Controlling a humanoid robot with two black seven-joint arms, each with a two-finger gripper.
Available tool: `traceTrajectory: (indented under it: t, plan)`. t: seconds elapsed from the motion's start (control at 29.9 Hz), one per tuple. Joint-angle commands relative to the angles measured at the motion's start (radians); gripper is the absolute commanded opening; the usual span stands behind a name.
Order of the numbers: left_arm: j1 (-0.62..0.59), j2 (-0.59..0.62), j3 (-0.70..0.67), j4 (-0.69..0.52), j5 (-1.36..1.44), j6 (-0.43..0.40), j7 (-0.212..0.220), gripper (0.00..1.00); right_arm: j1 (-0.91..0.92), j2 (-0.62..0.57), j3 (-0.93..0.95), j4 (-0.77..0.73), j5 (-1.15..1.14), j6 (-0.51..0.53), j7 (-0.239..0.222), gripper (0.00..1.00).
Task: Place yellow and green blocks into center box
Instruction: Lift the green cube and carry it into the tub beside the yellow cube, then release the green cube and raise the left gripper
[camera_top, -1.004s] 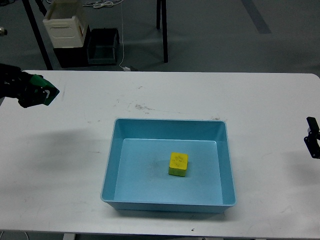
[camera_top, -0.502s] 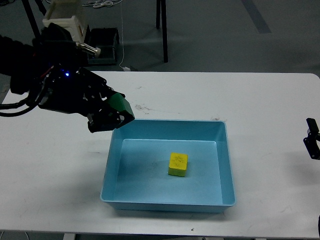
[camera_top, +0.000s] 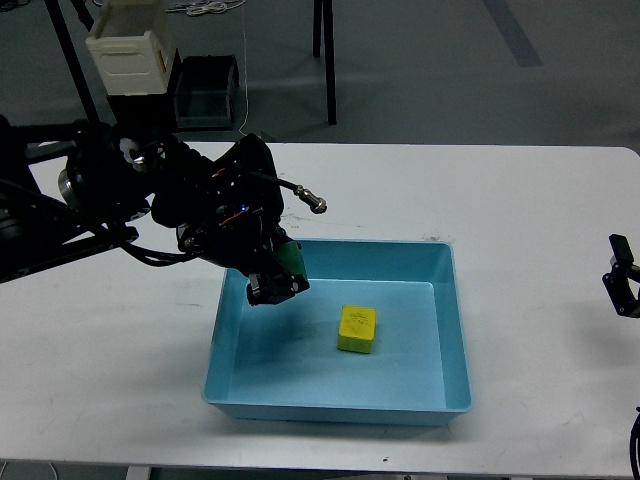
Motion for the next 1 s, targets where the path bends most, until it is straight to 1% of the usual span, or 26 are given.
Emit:
traceTrajectory:
  t: [0.0,0.1,0.2,0.37,0.47,0.67,0.8,0.97]
  plan:
    - [0.027,-0.035,0.002,0.056,0.005,0.000,0.000,0.24,0.002,0.000,0.000,-0.001,0.000,0.000,0.000,1.00]
    - [0.047,-0.035,0.003,0.061,0.005,0.000,0.000,0.26,0.003,0.000,0.001,-0.001,0.000,0.000,-0.001,1.00]
    - [0.073,-0.035,0.003,0.062,0.005,0.000,0.000,0.33,0.003,0.000,0.000,0.001,0.000,0.000,-0.001,1.00]
    - [0.118,-0.035,0.003,0.064,0.006,0.000,0.000,0.50,0.009,0.002,0.001,0.001,0.000,-0.002,0.000,1.00]
    - [0.118,-0.037,-0.001,0.062,0.005,0.000,0.000,0.63,0.009,0.002,0.001,0.001,0.000,0.000,-0.001,1.00]
    - [0.118,-0.037,-0.010,0.062,0.002,0.000,0.000,0.76,0.009,0.002,0.000,0.001,0.000,0.000,-0.001,1.00]
    - [0.133,-0.037,-0.035,0.064,-0.015,0.000,0.000,0.99,0.011,0.002,0.000,0.004,0.002,-0.002,-0.001,1.00]
    - [0.165,-0.018,-0.160,0.062,-0.166,0.000,0.000,1.00,0.034,0.002,-0.002,0.007,0.000,0.012,-0.001,1.00]
